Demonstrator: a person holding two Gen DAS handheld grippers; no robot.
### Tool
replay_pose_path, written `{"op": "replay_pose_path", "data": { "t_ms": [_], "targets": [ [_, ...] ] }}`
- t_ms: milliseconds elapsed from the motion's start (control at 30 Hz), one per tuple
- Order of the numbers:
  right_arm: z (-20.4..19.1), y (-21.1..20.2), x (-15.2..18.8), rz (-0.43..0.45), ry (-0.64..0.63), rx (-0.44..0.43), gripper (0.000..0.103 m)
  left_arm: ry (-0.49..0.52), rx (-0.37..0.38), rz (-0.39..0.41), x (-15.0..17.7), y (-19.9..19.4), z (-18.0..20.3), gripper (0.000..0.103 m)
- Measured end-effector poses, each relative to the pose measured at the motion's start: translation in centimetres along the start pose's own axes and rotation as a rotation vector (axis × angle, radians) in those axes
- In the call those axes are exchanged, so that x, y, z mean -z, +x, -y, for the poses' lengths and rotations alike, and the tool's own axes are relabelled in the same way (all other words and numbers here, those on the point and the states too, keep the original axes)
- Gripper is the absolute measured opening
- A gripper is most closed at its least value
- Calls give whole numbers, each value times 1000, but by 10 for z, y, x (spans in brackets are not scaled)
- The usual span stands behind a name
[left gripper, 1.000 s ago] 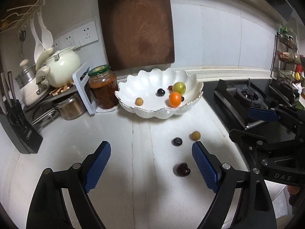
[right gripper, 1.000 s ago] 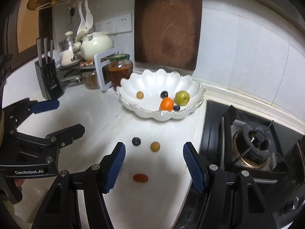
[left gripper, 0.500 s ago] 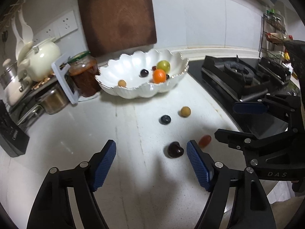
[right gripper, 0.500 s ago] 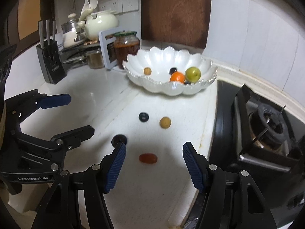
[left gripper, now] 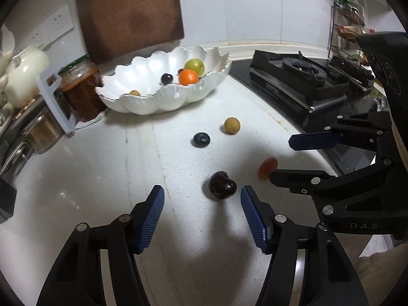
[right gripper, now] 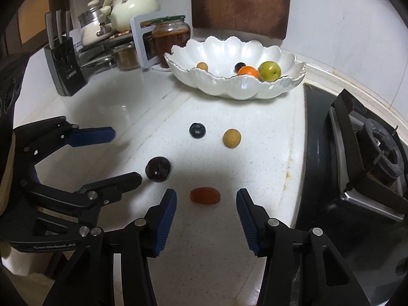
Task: Organize fruits
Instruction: 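Grasp another dark plum with the left tool while the right tool grasps another red date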
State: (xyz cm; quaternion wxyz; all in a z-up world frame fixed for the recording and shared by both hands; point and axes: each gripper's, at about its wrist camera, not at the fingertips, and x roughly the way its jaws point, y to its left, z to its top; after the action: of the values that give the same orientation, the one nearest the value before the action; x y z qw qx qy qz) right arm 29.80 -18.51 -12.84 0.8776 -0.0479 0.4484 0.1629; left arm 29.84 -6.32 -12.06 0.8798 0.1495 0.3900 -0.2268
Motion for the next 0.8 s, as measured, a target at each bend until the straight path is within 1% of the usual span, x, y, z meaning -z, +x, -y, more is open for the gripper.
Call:
{"op": "replay_pose_path", "data": {
  "t_ms": [267,333,400,533,667,733,800],
  "targets": [
    [2,11,-1,-21,-1,2,45,29,45,-26,0,18,1,58],
    [2,13,-2,-27,-6,-2,44,39,54,-30,1,20,2,54],
    [1,15,-2,-32,-6,-5,41,46,60,-34,0,23,2,53],
    [4,18,-2,-41,7,-9,40,49,75,-38,-1,27,2,51],
    [5,21,-2,-48,11,-17,36,50,85,-42,-2,31,4,49],
    [5,22,-2,-53,11,-19,35,50,89,-45,-2,33,4,46],
    [5,23,-2,-56,12,-24,32,53,93,-46,-3,34,5,44]
  ]
}}
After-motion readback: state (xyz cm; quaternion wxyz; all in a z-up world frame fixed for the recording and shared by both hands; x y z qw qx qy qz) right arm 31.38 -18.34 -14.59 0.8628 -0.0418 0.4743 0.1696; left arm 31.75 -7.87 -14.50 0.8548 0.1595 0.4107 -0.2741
